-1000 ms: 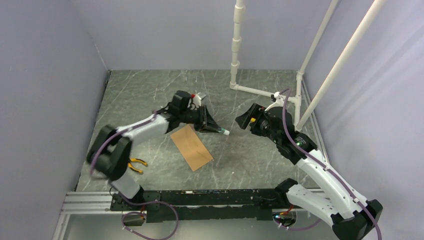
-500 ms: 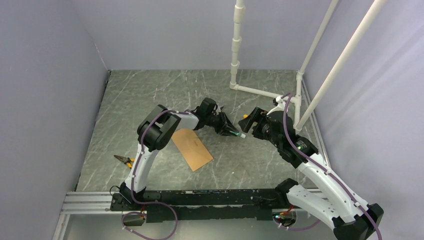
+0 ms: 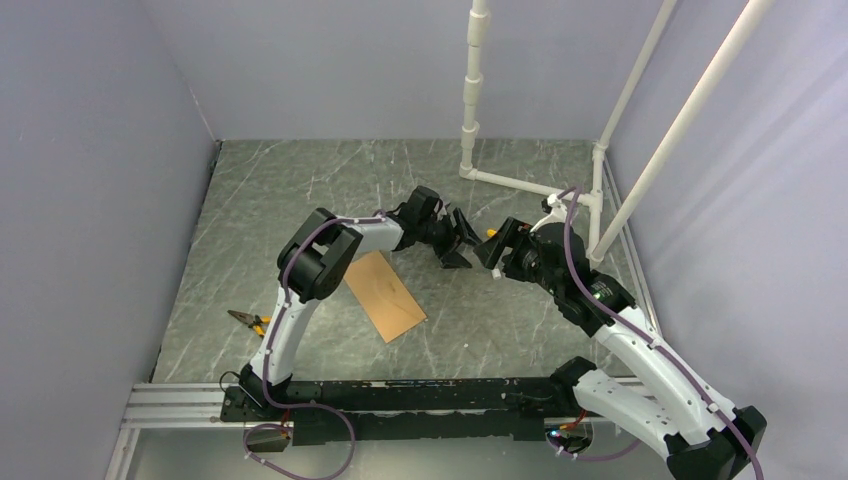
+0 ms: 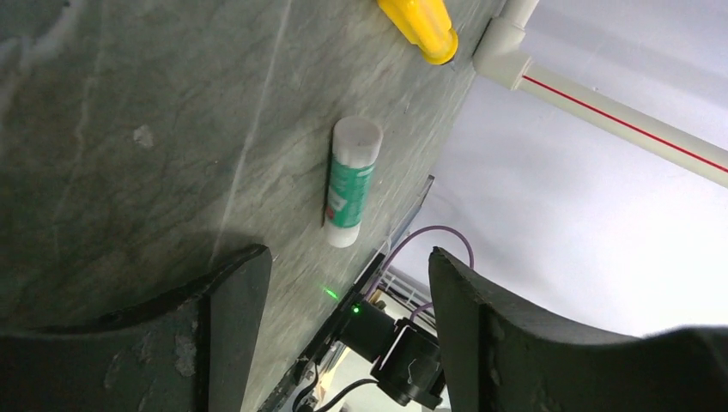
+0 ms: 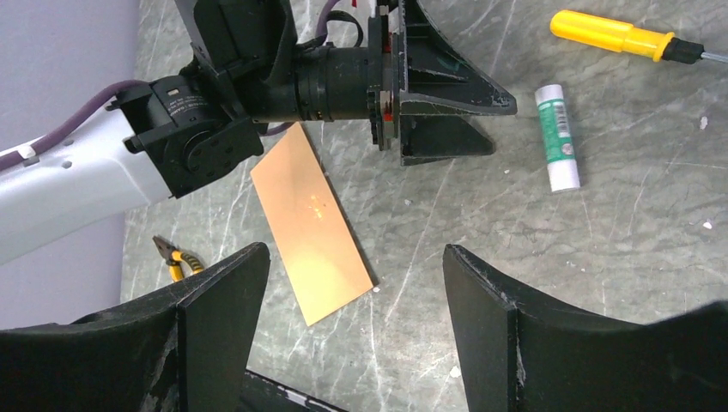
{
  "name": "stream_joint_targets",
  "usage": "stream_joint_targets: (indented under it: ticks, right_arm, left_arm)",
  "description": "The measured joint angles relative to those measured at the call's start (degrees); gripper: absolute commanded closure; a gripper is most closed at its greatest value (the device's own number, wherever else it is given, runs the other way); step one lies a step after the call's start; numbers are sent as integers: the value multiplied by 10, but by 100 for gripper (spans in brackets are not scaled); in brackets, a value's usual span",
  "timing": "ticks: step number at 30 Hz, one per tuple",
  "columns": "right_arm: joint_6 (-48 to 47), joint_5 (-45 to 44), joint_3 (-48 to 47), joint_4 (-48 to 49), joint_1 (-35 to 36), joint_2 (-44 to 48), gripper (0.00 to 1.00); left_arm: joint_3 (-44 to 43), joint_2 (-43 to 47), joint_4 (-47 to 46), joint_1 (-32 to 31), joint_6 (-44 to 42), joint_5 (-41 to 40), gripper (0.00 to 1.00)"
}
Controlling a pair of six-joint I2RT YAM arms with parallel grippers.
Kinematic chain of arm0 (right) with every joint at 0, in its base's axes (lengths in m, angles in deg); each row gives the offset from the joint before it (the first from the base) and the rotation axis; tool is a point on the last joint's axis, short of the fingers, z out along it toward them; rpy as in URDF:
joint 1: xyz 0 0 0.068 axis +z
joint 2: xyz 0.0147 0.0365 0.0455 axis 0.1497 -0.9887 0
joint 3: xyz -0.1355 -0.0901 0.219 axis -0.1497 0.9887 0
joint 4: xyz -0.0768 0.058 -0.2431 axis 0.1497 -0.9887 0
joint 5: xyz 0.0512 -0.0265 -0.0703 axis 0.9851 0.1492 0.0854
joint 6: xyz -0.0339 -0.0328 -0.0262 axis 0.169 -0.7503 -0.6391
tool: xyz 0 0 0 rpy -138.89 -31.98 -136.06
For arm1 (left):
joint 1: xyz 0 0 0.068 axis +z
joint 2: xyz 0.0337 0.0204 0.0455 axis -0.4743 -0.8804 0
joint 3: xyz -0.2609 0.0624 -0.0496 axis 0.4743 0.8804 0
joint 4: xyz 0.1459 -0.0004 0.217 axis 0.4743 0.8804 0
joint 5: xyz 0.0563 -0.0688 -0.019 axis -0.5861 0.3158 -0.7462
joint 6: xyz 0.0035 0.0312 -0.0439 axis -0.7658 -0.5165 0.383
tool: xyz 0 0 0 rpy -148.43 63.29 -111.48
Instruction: Place the letter into the envelope and seal it
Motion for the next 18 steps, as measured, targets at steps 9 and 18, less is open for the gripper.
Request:
stream_joint_targets:
  ticks: [9,18]
  right_arm:
    - [-7,-14,0,-23,0,3,25]
    - [-26,-101,-56,-121,-1,-7,1]
  left_arm:
    - [7,30,47,0,-45,-31,23]
    - [54,247,247,0,-178,-192,7]
